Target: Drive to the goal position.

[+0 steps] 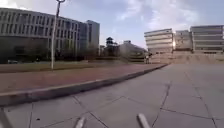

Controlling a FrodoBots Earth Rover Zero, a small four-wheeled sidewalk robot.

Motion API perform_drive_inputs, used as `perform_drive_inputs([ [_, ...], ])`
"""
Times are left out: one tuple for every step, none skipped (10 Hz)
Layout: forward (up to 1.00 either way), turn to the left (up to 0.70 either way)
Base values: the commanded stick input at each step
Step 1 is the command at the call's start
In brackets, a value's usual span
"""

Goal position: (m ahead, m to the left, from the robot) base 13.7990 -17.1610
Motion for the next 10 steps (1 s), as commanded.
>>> perform_drive_inputs([
  [0.7,-0.14],
  [0.7,-0.14],
  [0.7,-0.14],
  [0.7,-0.14],
  [0.7,-0.14],
  [0.7,-0.14],
  [0.7,-0.14],
  [0.7,-0.14],
  [0.7,-0.14],
  [0.7,-0.14],
])
